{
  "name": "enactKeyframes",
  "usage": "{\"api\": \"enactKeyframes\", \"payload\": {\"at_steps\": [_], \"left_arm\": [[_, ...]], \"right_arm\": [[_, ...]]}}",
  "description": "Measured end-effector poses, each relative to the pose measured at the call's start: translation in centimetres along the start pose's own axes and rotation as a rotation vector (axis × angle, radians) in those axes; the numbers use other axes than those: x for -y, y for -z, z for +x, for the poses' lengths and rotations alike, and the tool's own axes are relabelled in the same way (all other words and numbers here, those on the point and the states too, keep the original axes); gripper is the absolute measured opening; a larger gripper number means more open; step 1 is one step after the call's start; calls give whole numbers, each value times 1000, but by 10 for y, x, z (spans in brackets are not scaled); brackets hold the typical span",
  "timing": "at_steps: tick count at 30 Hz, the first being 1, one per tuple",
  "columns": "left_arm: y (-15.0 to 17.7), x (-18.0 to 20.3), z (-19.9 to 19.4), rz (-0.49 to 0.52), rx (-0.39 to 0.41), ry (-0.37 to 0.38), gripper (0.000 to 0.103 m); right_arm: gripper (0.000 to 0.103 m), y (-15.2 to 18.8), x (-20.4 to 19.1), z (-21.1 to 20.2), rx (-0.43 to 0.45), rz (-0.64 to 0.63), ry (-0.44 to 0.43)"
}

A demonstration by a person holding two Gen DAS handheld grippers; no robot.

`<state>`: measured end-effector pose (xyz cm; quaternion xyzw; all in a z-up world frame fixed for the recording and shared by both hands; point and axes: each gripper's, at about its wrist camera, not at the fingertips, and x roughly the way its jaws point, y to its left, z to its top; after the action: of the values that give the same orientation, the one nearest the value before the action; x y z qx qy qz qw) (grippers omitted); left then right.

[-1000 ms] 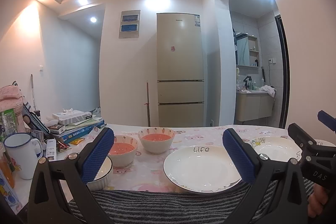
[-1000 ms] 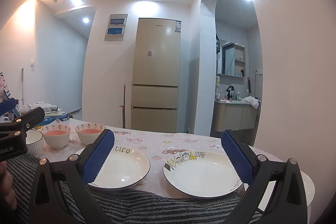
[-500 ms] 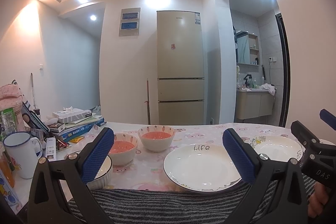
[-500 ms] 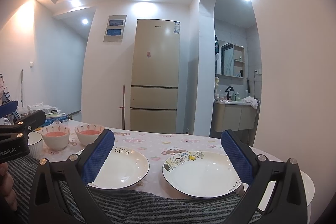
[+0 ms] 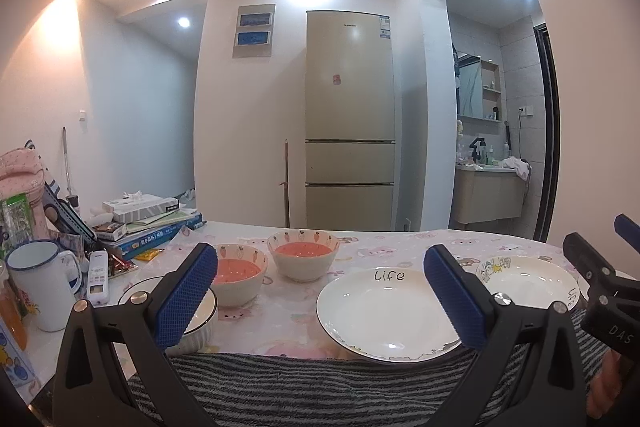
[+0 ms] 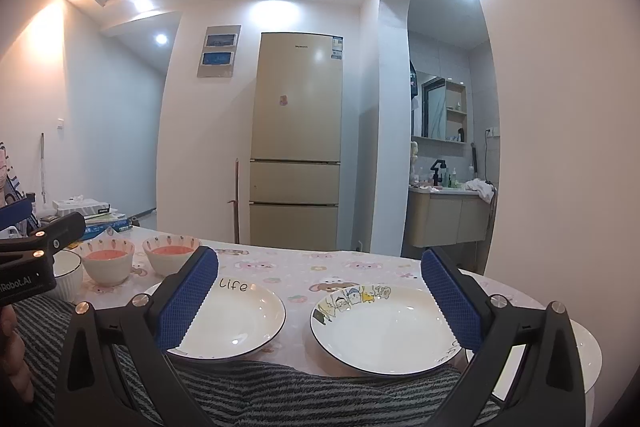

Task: Organize plates and bowls

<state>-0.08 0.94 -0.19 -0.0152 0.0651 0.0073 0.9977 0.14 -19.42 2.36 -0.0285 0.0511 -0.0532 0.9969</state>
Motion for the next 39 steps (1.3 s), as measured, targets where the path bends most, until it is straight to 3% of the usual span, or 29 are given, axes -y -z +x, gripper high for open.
{"api": "enactKeyframes", "payload": {"at_steps": [7,12,16,22,27,33,36,39], "left_arm": [[-8,-3,-13,-5,34,-8,103],[-19,-10,-31,-6,37,-64,103],[-40,-17,-46,-14,22,-56,103],[-77,-8,-55,67,36,-34,103],[-103,-11,-52,40,50,-18,103],[-143,-18,-13,42,1,-35,103],[-169,-27,11,-2,-25,-39,103],[-195,-33,26,-23,-10,-61,103]], "right_arm": [[103,-13,-6,-15,53,-46,25],[103,-25,-2,-36,90,-45,1],[103,-44,9,-44,72,-3,-45],[103,-86,27,-42,87,59,-63],[103,-117,27,-26,82,74,-97],[103,-155,4,26,35,52,-152],[103,-184,-9,52,16,106,-229],[103,-210,-19,72,21,176,-244]]}}
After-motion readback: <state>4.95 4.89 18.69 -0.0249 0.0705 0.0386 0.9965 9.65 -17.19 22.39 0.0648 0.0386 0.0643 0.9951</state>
